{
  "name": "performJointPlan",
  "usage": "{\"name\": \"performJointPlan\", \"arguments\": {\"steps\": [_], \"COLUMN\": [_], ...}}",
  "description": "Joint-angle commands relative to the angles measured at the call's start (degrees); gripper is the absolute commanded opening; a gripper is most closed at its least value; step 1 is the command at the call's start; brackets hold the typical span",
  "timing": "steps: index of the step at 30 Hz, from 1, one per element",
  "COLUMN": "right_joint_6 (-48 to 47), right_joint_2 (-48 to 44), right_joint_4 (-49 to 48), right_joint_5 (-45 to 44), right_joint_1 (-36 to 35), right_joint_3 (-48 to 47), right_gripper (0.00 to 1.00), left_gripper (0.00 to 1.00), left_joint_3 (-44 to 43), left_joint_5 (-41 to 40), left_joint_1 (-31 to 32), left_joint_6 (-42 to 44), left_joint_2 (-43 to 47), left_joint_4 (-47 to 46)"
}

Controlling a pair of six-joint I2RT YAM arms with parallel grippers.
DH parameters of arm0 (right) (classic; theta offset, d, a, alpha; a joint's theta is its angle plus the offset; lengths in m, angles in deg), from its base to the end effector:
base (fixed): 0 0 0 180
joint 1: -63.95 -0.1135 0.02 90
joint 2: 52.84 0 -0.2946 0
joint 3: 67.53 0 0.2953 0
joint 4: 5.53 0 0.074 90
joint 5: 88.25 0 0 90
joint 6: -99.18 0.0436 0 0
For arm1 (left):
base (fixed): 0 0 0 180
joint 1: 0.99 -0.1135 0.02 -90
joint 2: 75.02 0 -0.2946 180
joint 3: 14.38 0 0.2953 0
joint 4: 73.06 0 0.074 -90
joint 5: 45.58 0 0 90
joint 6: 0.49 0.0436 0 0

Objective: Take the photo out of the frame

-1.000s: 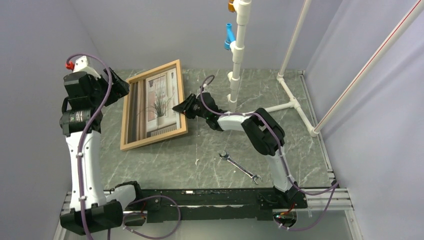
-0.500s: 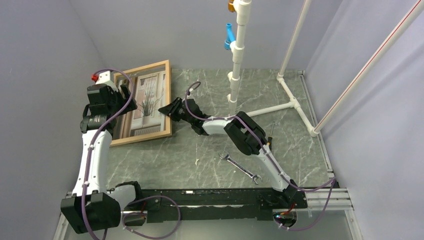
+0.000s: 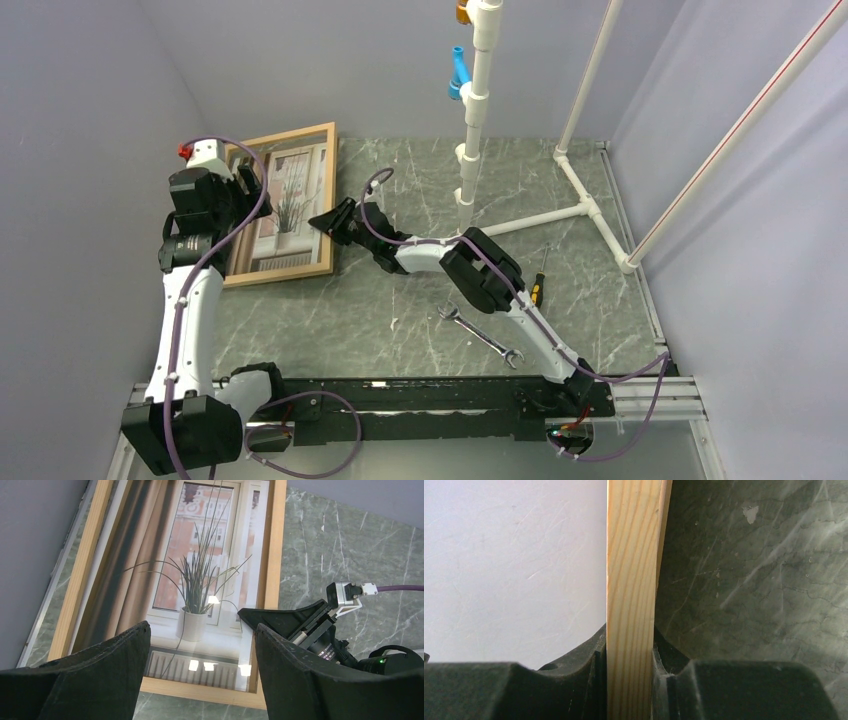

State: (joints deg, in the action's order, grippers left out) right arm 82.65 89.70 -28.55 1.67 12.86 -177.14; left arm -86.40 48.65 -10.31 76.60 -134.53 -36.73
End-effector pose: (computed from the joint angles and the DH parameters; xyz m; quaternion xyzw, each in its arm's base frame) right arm 0.3879 0.4805 0.1119 0.1490 0.7509 0.5693 0.2997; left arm 0.2633 0.0400 0.3839 -0.1416 0.8254 -0.0480 0.5443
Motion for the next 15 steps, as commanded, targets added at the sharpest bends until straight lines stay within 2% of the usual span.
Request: {"name": "performJointPlan", "arguments": {"steps": [1,8,13,14,15], "right_joint_6": [-7.9,-8.4,-11.5,-12.5,-13.4], "right_joint_2": [0.6,0.7,-0.4,-0.7,-1.0], "right_joint_4": [-0.1,4.5,11.3,13.1,14.4], "right_joint_5": [-4.7,-5.1,-3.5,-3.6,-3.8], "right_joint_1": [-0.2,-0.2,0.1,0.1,0.0], "right_joint_3": [-0.9,-2.0,-1.9,-2.1,-2.0], "right_gripper": [0.0,0.01,0.35,0.39,0.48], "left_gripper": [0.79,0.79,0.78,0.78,0.78], "left_joint_3": [0.1,0.0,-0.1,-0.1,-0.1], "left_joint_5": [1.2,0.9,0.8,0.9,0.8], "left_joint_1": [-0.2,-0.2,-0.2,-0.2,-0.2], "left_joint_6": [1.0,1.2,1.3,1.3,1.3], "left_joint_2": [-0.4,-0.9,-1.3,-1.4,-1.4], "left_joint_4": [-2.4,-2.1,-2.0,-2.0,-2.0]}}
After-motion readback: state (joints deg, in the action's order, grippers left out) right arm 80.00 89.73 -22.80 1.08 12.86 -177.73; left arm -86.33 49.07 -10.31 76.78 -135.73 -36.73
